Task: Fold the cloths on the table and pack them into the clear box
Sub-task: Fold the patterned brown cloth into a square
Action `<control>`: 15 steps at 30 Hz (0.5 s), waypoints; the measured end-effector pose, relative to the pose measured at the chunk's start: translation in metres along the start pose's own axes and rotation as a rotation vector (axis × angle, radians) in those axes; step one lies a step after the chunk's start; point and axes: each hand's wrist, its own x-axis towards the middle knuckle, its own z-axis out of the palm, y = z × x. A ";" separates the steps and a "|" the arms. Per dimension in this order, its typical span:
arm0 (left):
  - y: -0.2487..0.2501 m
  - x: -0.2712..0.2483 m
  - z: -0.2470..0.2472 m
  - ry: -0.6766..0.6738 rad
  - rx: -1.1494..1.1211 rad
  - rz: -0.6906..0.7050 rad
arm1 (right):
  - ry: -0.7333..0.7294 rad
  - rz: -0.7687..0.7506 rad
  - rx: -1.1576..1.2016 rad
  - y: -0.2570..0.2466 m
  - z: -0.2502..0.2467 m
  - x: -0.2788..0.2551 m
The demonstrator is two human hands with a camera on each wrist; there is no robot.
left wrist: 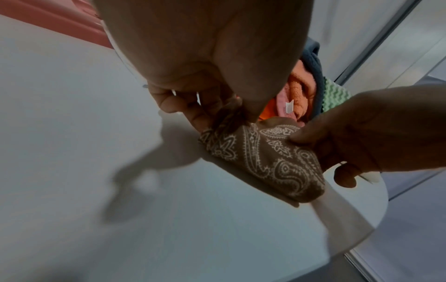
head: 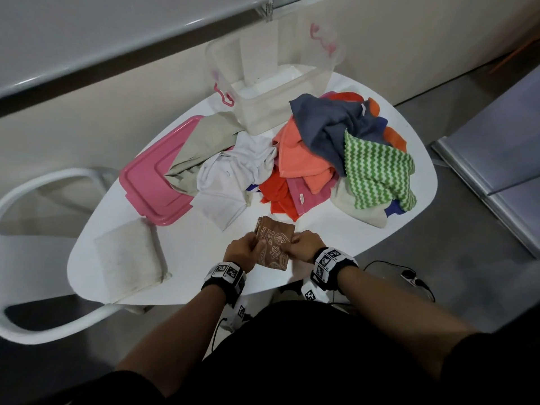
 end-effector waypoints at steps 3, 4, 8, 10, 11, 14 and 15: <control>0.000 -0.001 0.001 0.049 0.089 -0.005 | 0.007 -0.020 -0.120 0.001 0.001 0.002; -0.001 0.000 0.001 0.054 0.121 -0.013 | 0.010 -0.019 -0.145 0.001 0.001 0.002; -0.011 -0.003 -0.001 0.014 0.176 -0.091 | -0.003 -0.025 -0.226 0.002 0.004 0.007; -0.017 -0.005 -0.002 0.003 0.140 -0.138 | -0.007 -0.017 -0.253 0.002 0.006 0.008; -0.018 -0.007 -0.003 0.005 0.112 -0.158 | 0.001 -0.014 -0.264 0.002 0.008 0.009; -0.021 -0.011 -0.006 0.011 0.006 -0.223 | 0.001 -0.018 -0.310 0.001 0.010 0.008; -0.022 -0.012 -0.005 0.019 -0.024 -0.232 | -0.008 -0.026 -0.316 0.001 0.011 0.008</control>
